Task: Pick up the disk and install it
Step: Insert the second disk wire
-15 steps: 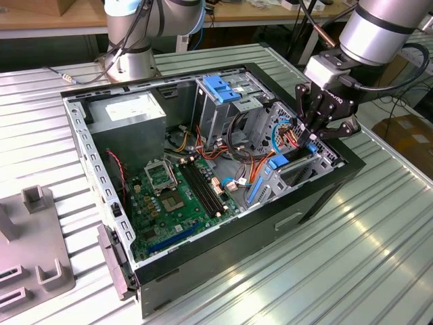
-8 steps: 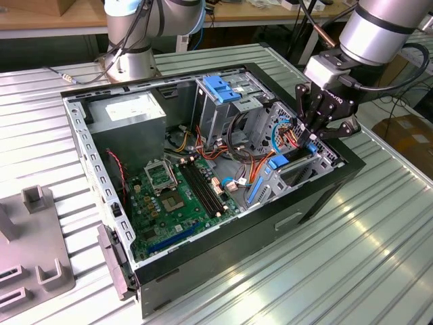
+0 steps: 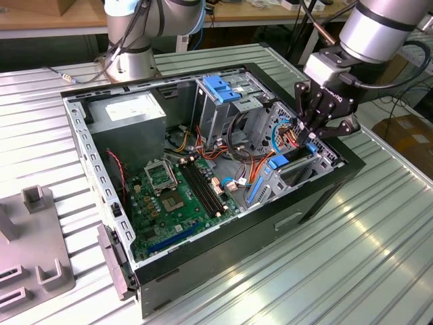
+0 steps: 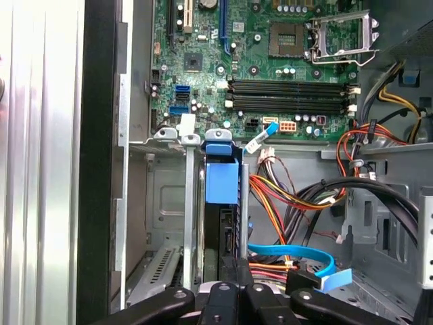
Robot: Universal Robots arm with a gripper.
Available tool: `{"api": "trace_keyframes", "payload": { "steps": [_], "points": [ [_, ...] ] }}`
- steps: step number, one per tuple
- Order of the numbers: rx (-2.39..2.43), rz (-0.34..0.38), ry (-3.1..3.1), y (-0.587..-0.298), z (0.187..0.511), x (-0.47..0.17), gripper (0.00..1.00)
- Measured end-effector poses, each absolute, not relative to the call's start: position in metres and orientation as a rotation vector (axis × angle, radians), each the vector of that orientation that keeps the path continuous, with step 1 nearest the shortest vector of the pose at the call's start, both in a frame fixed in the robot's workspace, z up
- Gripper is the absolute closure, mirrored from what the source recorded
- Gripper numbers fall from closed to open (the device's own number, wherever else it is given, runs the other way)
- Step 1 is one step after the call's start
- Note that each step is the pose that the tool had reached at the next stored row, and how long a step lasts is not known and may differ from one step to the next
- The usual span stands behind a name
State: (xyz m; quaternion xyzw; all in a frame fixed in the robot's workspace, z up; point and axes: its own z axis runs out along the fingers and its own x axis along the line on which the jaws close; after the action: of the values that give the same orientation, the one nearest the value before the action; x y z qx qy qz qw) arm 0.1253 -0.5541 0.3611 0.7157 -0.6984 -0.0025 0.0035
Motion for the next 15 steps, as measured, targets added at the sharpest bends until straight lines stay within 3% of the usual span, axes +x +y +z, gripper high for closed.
{"api": "trace_keyframes", "payload": {
  "steps": [15],
  "points": [
    [2.241,-0.013,-2.187,-0.538,0.391,0.122,0.90]
  ]
}}
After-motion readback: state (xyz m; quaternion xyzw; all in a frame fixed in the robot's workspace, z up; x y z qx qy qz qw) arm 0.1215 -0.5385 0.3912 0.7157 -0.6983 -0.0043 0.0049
